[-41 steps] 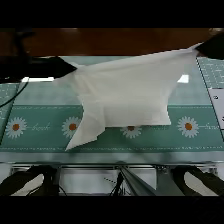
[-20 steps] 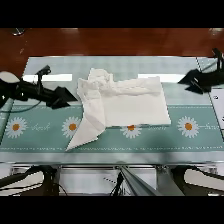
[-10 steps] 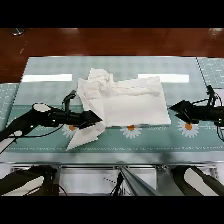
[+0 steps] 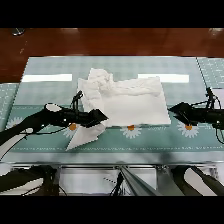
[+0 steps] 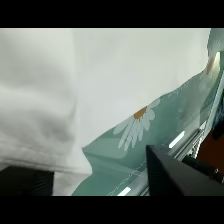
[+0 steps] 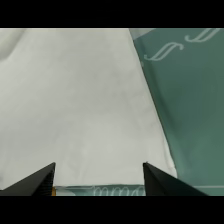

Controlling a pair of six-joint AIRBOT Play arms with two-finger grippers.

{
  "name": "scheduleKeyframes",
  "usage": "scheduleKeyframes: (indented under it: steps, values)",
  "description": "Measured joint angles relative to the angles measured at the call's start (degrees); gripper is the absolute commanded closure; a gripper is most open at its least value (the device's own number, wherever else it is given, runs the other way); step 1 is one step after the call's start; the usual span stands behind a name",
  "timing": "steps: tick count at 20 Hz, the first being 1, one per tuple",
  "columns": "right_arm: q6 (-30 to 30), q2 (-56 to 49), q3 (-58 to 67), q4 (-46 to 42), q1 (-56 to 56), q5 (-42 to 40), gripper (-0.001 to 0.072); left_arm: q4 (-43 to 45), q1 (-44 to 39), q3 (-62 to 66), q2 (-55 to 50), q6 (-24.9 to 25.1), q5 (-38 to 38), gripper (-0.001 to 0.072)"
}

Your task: Fold the shirts.

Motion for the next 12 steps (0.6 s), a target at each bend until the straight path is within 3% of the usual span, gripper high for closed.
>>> scheduleKeyframes:
  steps: [2, 12]
  values:
    - [-0.04, 0.00, -0.04, 0.02, 0.00, -0.13, 0.0092, -0.87, -0.66, 0.33, -0.52, 0.07, 1.51, 0.0680]
    - [6.23, -4.81, -0.09, -7.91, -0.04, -1.77, 0.0092, -1.22, -1.27, 2.47, -1.05, 1.84, 2.47, 0.0680]
